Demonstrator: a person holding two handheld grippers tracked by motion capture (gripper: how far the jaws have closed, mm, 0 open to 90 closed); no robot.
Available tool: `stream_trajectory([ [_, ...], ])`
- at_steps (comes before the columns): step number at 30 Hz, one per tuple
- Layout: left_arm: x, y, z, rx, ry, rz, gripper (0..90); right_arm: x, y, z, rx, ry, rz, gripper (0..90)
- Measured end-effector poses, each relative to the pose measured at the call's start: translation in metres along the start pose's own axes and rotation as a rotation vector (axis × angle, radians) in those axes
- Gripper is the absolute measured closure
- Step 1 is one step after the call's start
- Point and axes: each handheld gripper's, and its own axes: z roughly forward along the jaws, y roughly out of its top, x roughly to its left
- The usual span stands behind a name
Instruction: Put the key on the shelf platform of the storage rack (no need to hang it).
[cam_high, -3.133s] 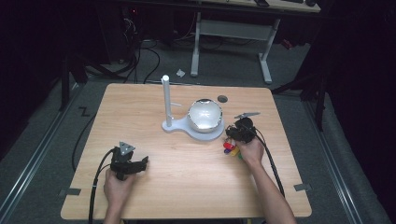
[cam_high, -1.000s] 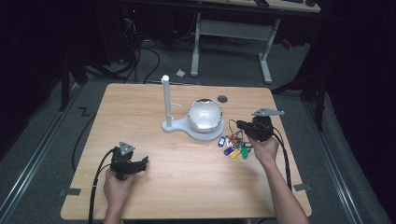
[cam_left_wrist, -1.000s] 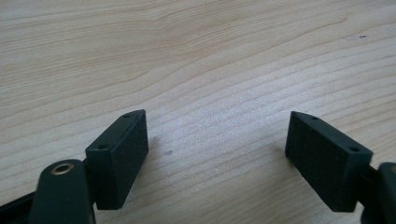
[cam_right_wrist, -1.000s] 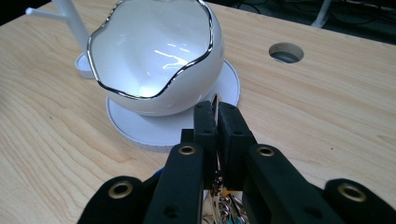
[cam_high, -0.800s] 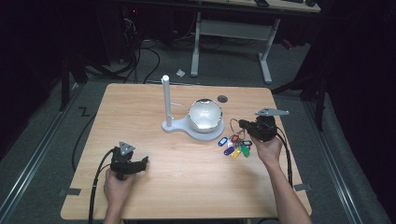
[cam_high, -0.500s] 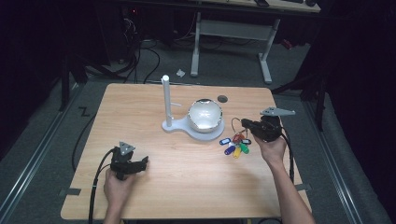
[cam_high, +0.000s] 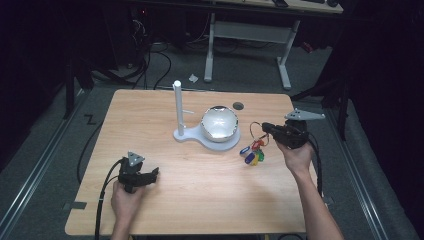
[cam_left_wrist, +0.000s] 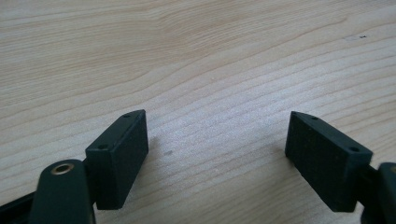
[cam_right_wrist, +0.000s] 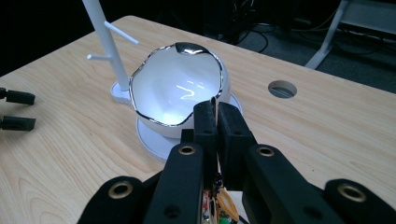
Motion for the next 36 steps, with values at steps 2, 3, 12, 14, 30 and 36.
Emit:
stream_trajectory([
  [2,0.0,0.0,0.0,0.0,0.0,0.0,21.7,0.001,0.004,-0.004,-0.004,0.008,-0.001,87.8],
  [3,0.0,0.0,0.0,0.0,0.0,0.0,21.7,0.002,0.006,-0.005,-0.006,0.008,-0.008,87.8],
  [12,0.0,0.0,0.0,0.0,0.0,0.0,21.7,0.008,0.018,-0.009,-0.006,0.017,-0.04,87.8],
  [14,0.0,0.0,0.0,0.0,0.0,0.0,21.7,0.009,0.022,-0.011,-0.014,0.025,-0.042,87.8],
  [30,0.0,0.0,0.0,0.0,0.0,0.0,21.7,0.025,0.048,-0.021,-0.057,0.087,-0.091,87.8],
  [36,0.0,0.0,0.0,0.0,0.0,0.0,21.7,0.03,0.058,-0.021,-0.063,0.101,-0.105,87.8],
])
